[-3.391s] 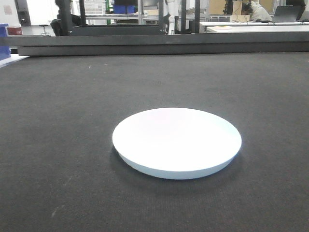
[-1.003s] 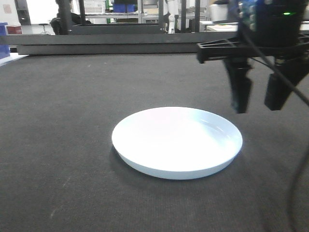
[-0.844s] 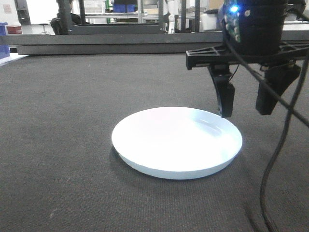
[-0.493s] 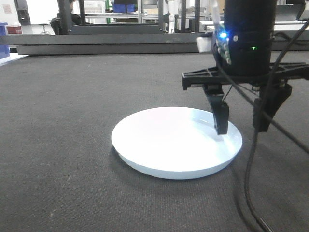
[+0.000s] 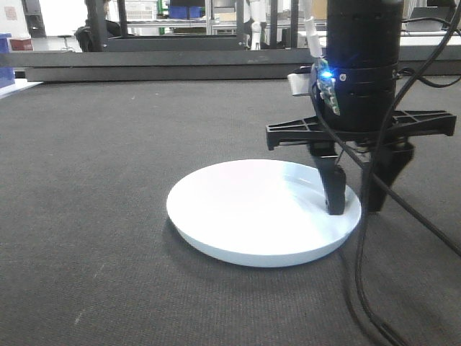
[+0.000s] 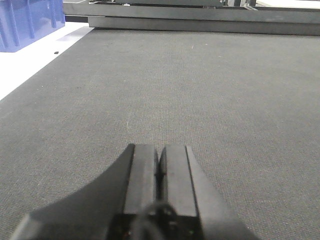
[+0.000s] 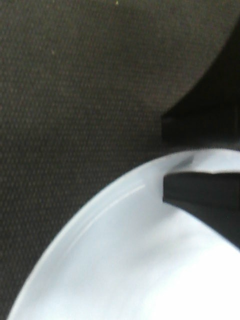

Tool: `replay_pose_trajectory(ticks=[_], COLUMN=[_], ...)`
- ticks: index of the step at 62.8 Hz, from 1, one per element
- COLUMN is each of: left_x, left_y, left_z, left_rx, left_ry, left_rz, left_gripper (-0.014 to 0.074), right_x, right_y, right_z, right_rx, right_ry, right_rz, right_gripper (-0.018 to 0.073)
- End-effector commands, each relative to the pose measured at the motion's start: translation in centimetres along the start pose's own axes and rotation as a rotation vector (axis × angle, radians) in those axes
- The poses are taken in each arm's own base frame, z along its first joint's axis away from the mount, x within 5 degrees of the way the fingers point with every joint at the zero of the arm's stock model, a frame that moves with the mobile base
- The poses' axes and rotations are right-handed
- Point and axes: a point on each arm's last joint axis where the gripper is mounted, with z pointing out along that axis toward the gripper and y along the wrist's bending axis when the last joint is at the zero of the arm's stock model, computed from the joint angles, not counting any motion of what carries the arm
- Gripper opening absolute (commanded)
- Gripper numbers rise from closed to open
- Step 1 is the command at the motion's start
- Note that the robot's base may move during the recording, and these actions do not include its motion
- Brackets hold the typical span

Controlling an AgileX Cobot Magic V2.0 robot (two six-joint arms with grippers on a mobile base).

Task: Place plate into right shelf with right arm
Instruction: 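Lower the right gripper onto the white plate's rim and close, then lift the white plate upward with the right gripper, tilting it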

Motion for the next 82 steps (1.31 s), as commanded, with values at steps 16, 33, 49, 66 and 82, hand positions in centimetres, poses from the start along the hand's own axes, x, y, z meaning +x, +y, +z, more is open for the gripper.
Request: replay_pose_trajectory(ticks=[16,33,49,66,82], left_x=[-0.5,-0.5,-0.5,-0.5,-0.5], left_y=[0.0,0.0,0.0,0.0,0.0], left_z=[0.0,0.0,0.0,0.0,0.0], left_rx=[0.002,0.002,0.002,0.002,0.002], left_ry=[-0.080,-0.080,-0.080,-0.080,-0.080], left_rz=[-0.001,-0.001,-0.001,-0.001,-0.001], left_gripper=[-0.0047,-0.0047,-0.0047,-0.0047,-0.0047], right_x=[0.0,1.1,3.6,8.4,13.0], right_y=[-0.6,-2.4,-7.4,-13.6,-16.6], right_z=[-4.8,-11.5,-14.5,-13.1,-10.6], right_rx=[-0.062,-0.186,-0.296,-0.259,-0.121], right_ry=[-0.130,-0.399,-0.701,-1.005,-1.256], right_rz=[-0.056,-0.168,-0.122,-0.094,-0.149], right_gripper=[0.0052,0.0052,0.0052,0.0052,0.0052])
